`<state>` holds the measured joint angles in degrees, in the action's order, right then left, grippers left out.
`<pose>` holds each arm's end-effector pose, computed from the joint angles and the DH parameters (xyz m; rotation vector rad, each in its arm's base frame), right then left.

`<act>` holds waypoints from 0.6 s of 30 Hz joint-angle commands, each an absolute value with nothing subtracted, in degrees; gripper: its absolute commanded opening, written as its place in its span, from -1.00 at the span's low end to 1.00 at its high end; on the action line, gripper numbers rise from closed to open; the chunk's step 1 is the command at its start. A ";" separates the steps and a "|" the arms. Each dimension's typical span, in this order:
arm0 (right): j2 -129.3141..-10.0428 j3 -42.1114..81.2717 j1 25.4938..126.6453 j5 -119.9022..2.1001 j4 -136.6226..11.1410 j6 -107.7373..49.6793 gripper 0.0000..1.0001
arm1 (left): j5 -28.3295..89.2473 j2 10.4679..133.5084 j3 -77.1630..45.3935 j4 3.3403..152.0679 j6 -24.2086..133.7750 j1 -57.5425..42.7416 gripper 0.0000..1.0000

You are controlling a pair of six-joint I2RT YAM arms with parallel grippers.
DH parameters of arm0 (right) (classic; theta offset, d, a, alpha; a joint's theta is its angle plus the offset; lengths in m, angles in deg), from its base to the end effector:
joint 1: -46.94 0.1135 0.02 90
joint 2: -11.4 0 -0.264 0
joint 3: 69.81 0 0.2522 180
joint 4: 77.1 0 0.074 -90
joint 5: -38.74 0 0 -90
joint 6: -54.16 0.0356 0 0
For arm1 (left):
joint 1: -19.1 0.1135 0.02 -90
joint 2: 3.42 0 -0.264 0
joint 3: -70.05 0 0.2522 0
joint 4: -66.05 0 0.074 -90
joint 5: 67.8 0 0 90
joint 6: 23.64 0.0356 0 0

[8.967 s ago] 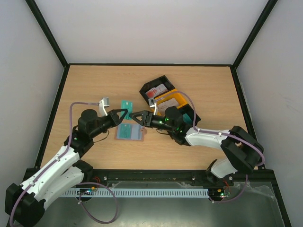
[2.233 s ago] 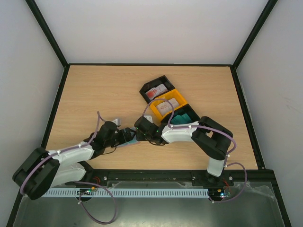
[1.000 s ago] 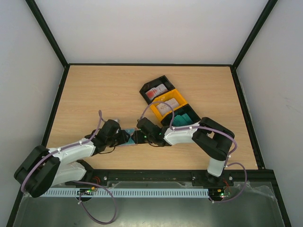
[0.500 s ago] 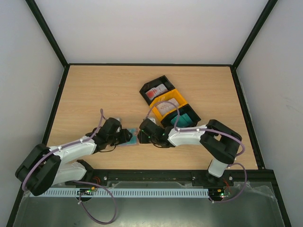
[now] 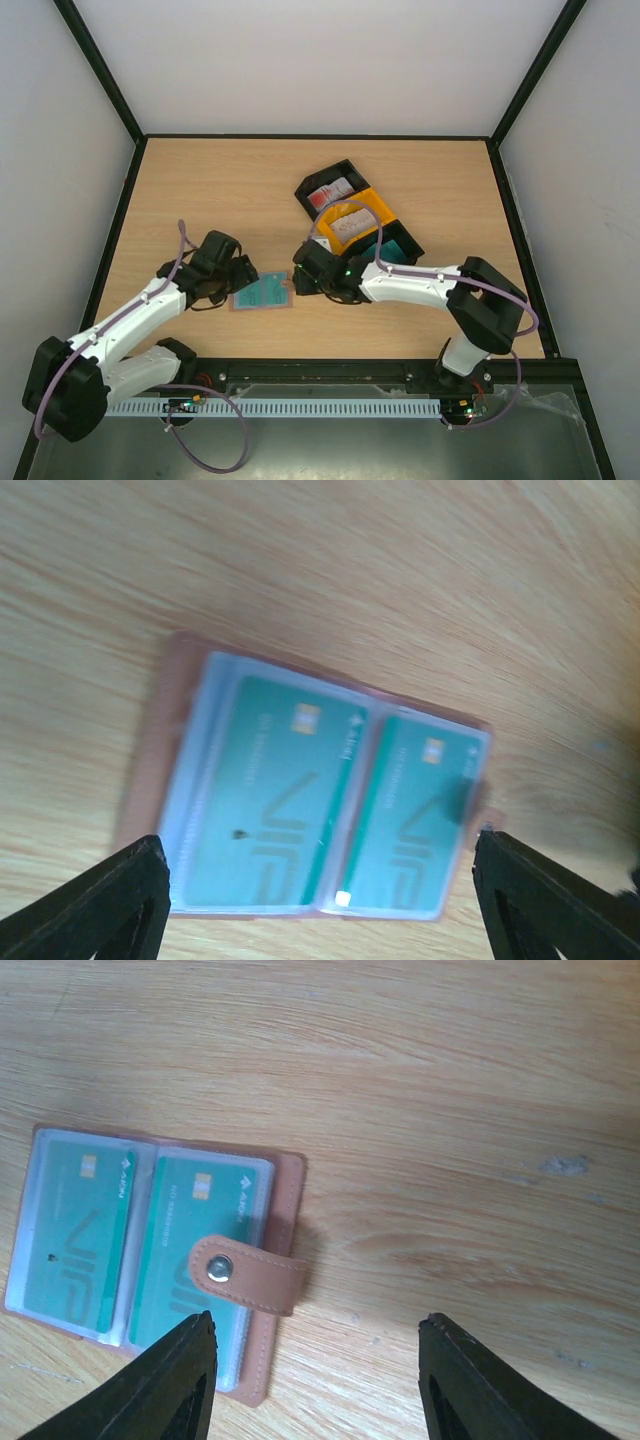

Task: Put the credit cards into the card holder
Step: Insert the credit card into the card holder, then turn over the card slot in the card holder.

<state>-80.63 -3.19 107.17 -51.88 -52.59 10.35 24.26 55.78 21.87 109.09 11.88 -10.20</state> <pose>0.1624 0.2847 0.1853 -0.3259 2.6041 0.7751 0.1709 -0.0974 0.2033 -0.5589 2.5729 -0.6054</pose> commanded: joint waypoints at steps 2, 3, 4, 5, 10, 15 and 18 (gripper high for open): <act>-83.72 3.20 107.13 -51.46 -44.52 7.05 0.08 | 21.15 55.24 23.49 113.50 10.48 -5.70 0.69; -83.96 3.53 107.06 -51.74 -45.16 7.21 0.08 | 21.19 55.23 24.06 112.77 10.65 -4.91 0.69; -84.01 3.37 107.13 -51.97 -45.96 7.34 0.08 | 21.23 55.16 24.74 111.68 10.91 -4.68 0.67; -84.04 3.15 107.06 -52.18 -46.73 7.92 0.08 | 21.27 55.08 25.34 111.10 10.84 -4.26 0.66; -85.85 5.44 106.93 -51.46 -45.02 11.23 0.09 | 21.79 51.34 29.23 107.50 8.80 -3.84 0.63; -85.55 9.88 106.92 -54.40 -43.83 13.85 0.09 | 22.79 48.49 29.92 105.59 8.27 -3.23 0.66; -83.78 8.09 106.91 -54.48 -46.81 14.62 0.07 | 19.78 48.08 29.50 105.95 10.26 -3.20 0.64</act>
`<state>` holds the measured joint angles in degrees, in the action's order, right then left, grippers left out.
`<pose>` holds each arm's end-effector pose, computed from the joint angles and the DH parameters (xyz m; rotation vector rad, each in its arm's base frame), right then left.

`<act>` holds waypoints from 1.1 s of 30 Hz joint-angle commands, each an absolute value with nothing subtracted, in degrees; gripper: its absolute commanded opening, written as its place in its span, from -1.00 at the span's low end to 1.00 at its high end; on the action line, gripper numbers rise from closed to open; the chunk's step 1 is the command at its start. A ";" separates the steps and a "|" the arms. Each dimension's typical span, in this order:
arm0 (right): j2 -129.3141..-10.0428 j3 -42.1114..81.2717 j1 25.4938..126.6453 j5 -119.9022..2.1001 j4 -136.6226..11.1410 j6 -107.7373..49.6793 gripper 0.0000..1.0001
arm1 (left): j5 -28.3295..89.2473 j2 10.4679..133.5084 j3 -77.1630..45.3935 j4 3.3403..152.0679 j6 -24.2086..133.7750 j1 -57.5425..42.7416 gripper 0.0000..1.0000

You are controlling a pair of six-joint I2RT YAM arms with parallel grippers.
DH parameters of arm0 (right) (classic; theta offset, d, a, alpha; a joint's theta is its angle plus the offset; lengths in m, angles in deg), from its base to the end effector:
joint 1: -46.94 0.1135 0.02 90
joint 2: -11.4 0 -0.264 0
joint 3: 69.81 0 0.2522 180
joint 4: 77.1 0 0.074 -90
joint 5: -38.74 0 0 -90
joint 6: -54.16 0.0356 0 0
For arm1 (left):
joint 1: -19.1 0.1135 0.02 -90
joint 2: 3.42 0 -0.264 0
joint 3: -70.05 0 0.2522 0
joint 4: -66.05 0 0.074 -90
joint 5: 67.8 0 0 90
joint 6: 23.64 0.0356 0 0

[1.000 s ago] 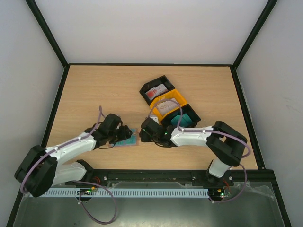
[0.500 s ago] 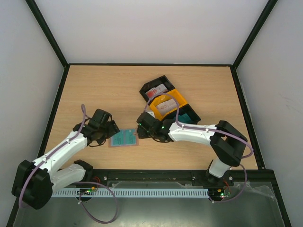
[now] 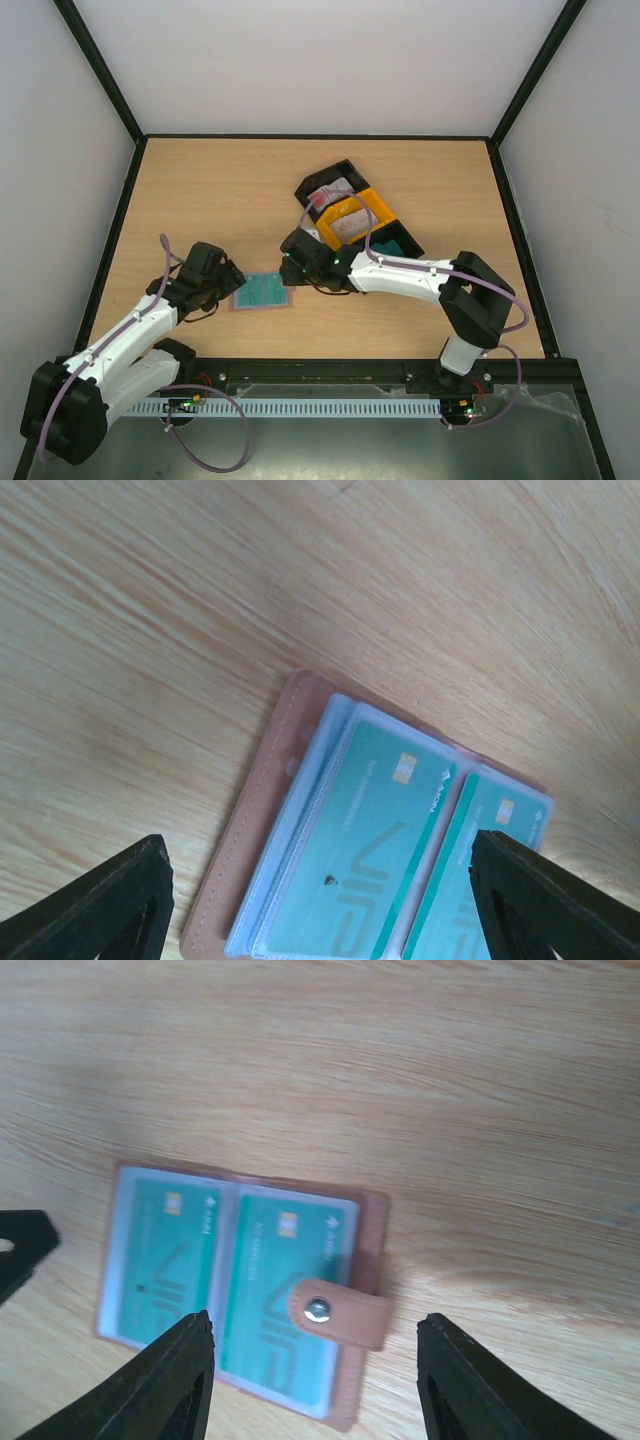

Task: Put the credit cards into the card holder
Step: Turn over the card slot in the card holder.

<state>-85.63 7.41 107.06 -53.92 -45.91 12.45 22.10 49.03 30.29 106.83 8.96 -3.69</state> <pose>0.1772 0.3117 0.2049 -0.2966 2.6502 0.8022 0.1571 -0.0659 0.1793 -0.7737 2.4807 -0.5506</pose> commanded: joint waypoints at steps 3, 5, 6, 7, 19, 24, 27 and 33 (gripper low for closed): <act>-82.93 6.89 106.91 -54.68 -47.99 14.98 -0.05 | 17.73 47.39 29.42 106.32 11.19 -3.14 0.43; -83.19 6.65 106.93 -56.95 -49.25 14.28 -0.14 | 17.71 46.90 29.56 106.37 11.77 -3.15 0.31; -83.45 6.55 106.91 -57.51 -49.81 13.92 -0.17 | 17.67 46.84 29.88 106.13 12.06 -3.09 0.27; -83.83 6.51 106.95 -57.66 -50.11 13.72 -0.18 | 17.45 47.03 30.03 106.14 12.36 -3.06 0.24; -90.69 7.93 108.82 -64.45 -54.57 14.90 -0.42 | 29.65 49.84 35.67 95.71 15.57 -2.96 -0.23; -93.24 8.52 109.18 -66.31 -56.63 14.64 -0.56 | 30.10 50.81 35.99 95.37 17.13 -2.96 -0.33; -95.12 9.72 109.46 -67.92 -57.35 13.76 -0.62 | 29.79 50.76 35.60 95.78 17.62 -2.87 -0.32; -98.63 11.67 109.63 -71.20 -59.42 13.72 -0.62 | 29.43 50.70 36.21 96.09 18.22 -2.87 -0.24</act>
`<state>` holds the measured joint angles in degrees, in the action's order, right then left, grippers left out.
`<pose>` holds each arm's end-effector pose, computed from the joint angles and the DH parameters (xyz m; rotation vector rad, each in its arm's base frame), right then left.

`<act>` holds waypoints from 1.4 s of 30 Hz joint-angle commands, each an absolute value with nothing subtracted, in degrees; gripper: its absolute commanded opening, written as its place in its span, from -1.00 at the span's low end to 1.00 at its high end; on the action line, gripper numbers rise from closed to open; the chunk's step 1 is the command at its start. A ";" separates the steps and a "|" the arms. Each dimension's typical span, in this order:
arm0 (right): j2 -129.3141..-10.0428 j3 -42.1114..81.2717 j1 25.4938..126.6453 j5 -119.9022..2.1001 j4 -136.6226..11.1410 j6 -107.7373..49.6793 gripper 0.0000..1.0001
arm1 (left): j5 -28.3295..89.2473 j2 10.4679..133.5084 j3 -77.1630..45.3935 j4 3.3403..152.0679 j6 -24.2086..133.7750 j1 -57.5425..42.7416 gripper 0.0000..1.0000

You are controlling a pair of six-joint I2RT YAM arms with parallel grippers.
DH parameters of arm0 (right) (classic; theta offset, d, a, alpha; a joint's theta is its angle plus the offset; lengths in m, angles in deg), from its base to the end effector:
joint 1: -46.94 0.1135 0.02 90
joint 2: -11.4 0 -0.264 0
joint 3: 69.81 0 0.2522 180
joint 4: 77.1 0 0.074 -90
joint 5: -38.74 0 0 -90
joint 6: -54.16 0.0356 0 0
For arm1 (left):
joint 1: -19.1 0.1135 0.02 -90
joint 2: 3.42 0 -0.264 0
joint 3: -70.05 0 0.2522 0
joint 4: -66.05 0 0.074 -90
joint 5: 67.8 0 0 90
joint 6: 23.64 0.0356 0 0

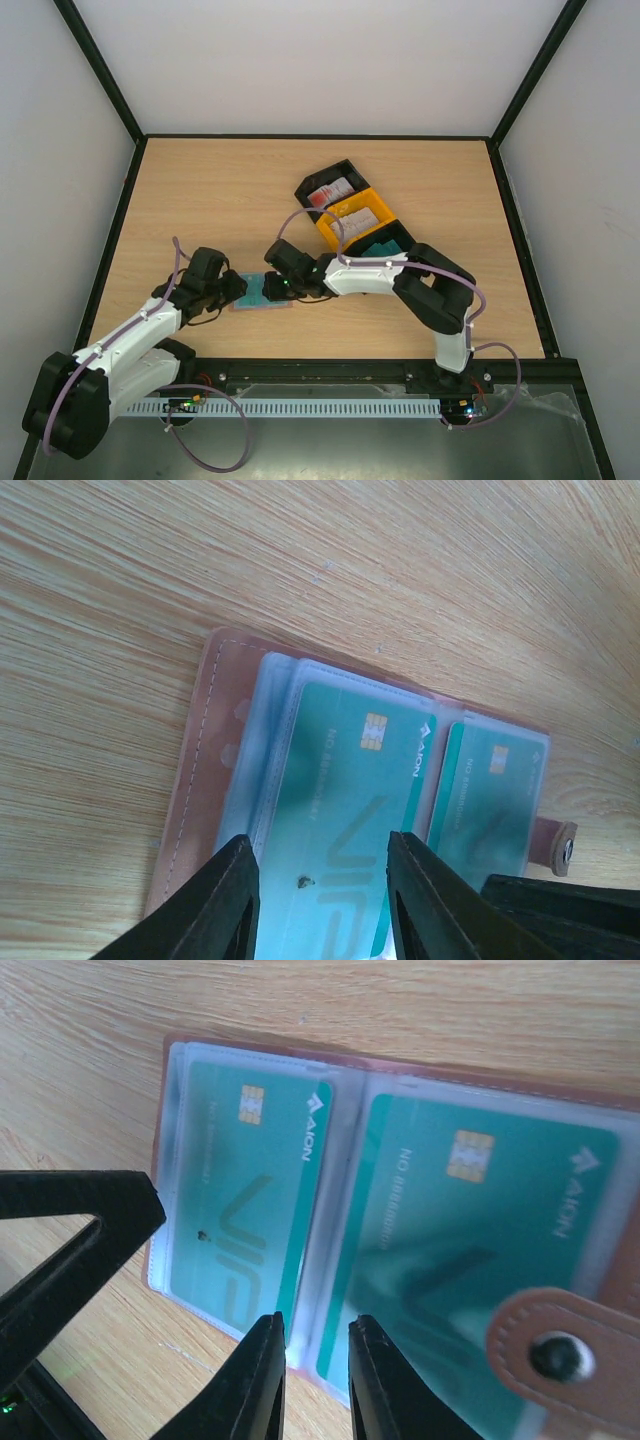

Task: Put the credit cards into the card holder
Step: Turn over the card slot in the card holder.

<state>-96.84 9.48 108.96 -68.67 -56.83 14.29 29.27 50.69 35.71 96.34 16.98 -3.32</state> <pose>0.1754 0.3528 0.1604 -0.4454 2.7490 1.0951 0.1580 -0.0699 0.1582 -0.5418 2.5073 -0.6748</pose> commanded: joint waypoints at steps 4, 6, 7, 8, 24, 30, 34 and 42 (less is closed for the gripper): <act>-100.65 12.66 109.61 -72.44 -59.72 13.73 -0.63 | 29.44 50.74 36.49 95.94 18.58 -2.79 -0.21; -101.33 12.74 109.67 -73.05 -59.89 13.67 -0.65 | 29.89 50.77 36.51 95.74 18.81 -2.82 -0.21; -101.69 12.76 109.62 -73.20 -59.99 13.72 -0.65 | 30.00 50.81 36.68 95.65 18.81 -2.83 -0.20; -102.05 12.78 109.61 -73.35 -60.02 13.73 -0.66 | 29.97 50.91 36.79 95.70 18.84 -2.79 -0.19; -104.79 12.41 109.65 -70.36 -56.34 14.40 -0.96 | 30.46 50.99 37.06 95.54 18.73 -2.75 -0.17; -105.67 12.57 109.61 -68.47 -54.71 15.04 -0.96 | 29.92 50.03 36.33 96.83 18.72 -2.76 -0.17; -106.18 12.43 109.61 -68.03 -54.31 15.92 -0.96 | 29.21 48.75 35.70 97.77 18.92 -2.70 -0.16; -105.95 11.44 109.66 -68.11 -55.62 16.89 -0.96 | 29.66 49.94 36.37 96.99 19.30 -2.72 -0.15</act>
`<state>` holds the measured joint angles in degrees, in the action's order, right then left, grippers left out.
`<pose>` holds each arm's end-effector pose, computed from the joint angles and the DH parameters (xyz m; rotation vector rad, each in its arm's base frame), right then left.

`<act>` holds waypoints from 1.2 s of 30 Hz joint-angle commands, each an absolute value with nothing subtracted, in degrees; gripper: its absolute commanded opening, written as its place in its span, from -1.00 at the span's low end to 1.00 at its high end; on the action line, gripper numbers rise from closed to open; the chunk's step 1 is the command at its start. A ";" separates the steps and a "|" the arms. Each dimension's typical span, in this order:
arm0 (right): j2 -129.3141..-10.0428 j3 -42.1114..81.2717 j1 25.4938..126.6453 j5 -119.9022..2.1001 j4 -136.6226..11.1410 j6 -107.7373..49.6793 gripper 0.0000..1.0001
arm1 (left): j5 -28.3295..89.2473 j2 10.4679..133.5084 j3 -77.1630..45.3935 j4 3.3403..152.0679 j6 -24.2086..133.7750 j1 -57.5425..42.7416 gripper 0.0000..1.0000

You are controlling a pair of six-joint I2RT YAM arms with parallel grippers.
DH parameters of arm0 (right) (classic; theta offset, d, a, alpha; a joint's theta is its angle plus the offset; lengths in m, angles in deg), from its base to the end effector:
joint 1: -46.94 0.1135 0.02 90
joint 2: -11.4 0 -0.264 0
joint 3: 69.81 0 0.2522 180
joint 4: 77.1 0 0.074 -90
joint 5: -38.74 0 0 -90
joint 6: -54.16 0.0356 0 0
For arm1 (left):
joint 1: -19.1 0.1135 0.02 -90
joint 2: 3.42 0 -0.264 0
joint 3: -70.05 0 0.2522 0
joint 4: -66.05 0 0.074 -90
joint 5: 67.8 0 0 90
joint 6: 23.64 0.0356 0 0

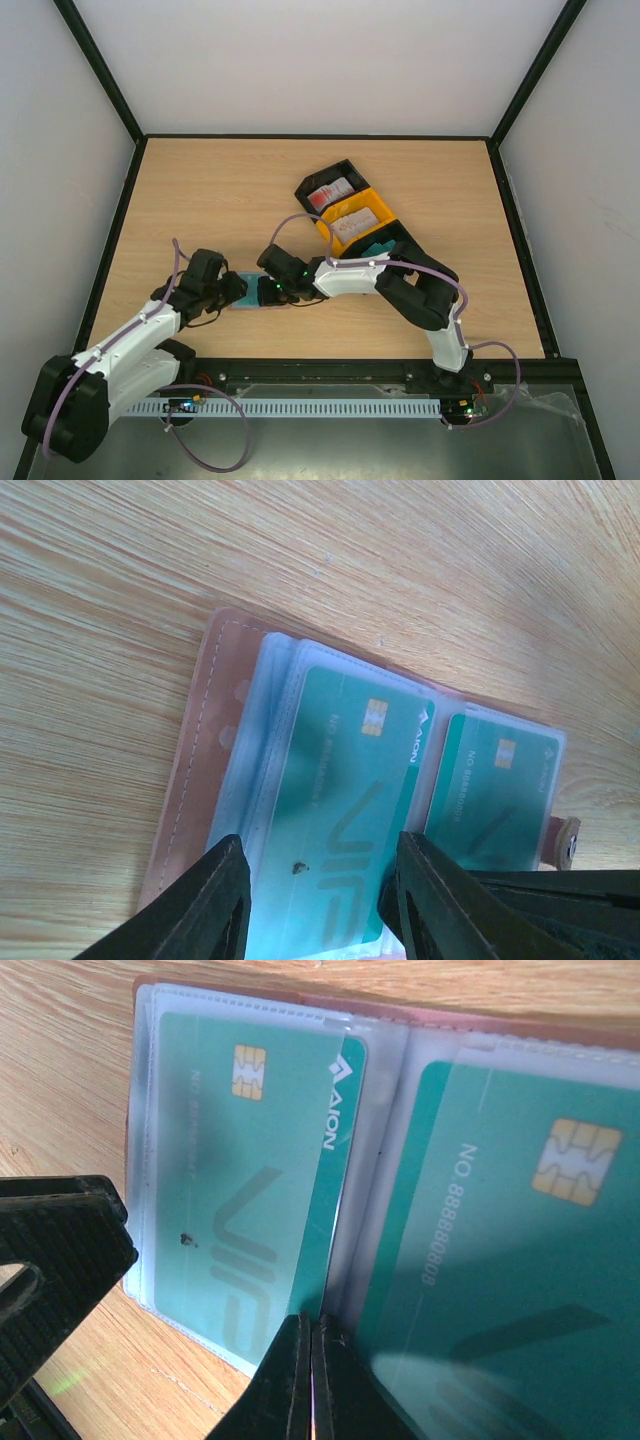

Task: Put the credit cards into the card holder
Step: Turn over the card slot in the card holder.

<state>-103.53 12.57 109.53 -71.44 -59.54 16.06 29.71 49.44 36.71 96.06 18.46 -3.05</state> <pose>0.1791 0.3721 0.1348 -0.4456 2.8008 1.1362 0.1550 -0.0681 0.1565 -0.5086 2.5022 -0.6772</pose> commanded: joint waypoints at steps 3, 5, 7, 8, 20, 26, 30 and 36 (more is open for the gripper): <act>-105.80 11.11 109.61 -68.44 -56.33 17.13 -0.96 | 29.88 51.00 36.76 96.07 19.76 -2.70 -0.12; -105.76 11.00 109.62 -68.66 -56.63 17.15 -0.96 | 30.33 51.77 37.14 95.41 19.91 -2.70 -0.11; -105.79 10.87 109.63 -68.75 -56.73 17.15 -0.96 | 30.98 52.08 37.40 94.92 20.09 -2.70 -0.12; -105.79 10.79 109.66 -68.82 -56.86 17.23 -0.96 | 31.25 52.10 37.42 94.73 20.13 -2.70 -0.13; -105.40 10.01 109.63 -69.60 -58.12 17.75 -0.96 | 35.53 51.47 37.57 93.27 19.93 -2.70 -0.26; -105.54 9.95 109.61 -69.82 -58.59 17.94 -0.96 | 33.37 52.73 37.96 94.31 19.55 -2.63 -0.25; -105.71 10.02 109.61 -69.73 -58.43 17.95 -0.96 | 30.57 54.75 37.99 96.30 19.20 -2.35 -0.25; -106.21 10.28 109.61 -70.32 -58.01 17.72 -0.96 | 30.45 55.50 38.08 96.23 19.77 -2.26 -0.25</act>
